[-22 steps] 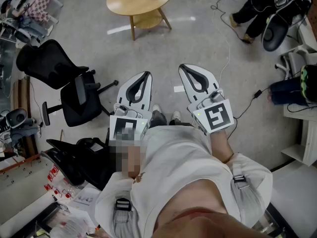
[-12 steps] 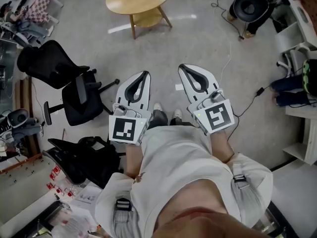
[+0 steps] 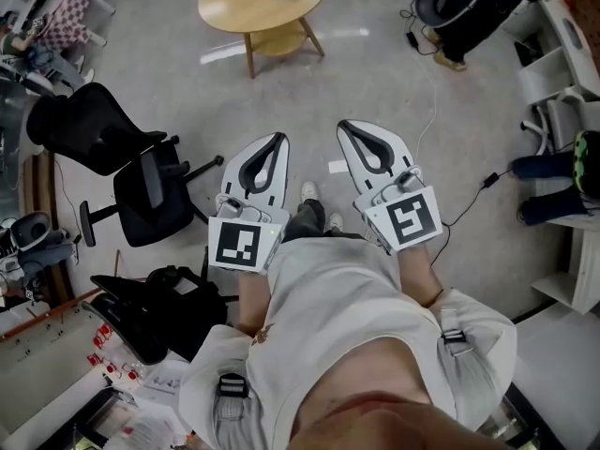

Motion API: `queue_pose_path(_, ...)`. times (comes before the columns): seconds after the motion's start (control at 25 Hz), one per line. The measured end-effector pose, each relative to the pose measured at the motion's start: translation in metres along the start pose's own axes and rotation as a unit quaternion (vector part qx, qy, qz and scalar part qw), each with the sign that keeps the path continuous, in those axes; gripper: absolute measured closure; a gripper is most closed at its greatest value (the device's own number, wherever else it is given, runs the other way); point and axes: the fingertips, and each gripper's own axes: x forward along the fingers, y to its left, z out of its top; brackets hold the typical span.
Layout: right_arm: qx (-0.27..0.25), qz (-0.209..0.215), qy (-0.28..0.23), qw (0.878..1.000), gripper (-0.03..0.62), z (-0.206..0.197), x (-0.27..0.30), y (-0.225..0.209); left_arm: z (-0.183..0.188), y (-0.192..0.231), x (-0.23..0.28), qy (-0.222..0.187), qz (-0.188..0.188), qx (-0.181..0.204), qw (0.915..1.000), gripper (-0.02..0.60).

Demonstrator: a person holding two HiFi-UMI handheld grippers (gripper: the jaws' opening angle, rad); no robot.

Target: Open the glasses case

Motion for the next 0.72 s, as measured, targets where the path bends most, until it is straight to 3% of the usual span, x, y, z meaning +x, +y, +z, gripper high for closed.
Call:
queue_pose_path(0.2,-0.012,-0.008,0.004,1.0,0.574,-0.001,0.033,-0.01,-0.003,0.027,0.025,-0.012,-0.015,-0.01,0.9998,0.558)
queue_pose_path(0.36,-0.018,-0.025,0.013,0.999,0.574,0.008,0.075,-0.025,-0.002,0.07,0.05,0.004,-0.011,-0.004,0.9999,0.558)
queue_pose_path(0.52,-0.012,-0.039,0.018,0.999,0.574,0.005,0.111,-0.037,0.002,0.093,0.075,-0.016,-0.038,-0.013,0.9991,0.558)
queue_pose_path(0.72,-0.003,-0.053,0.025,0.998,0.574,0.002,0.142,-0.052,0.002,0.124,0.1,-0.01,-0.043,-0.016,0.9989,0.558)
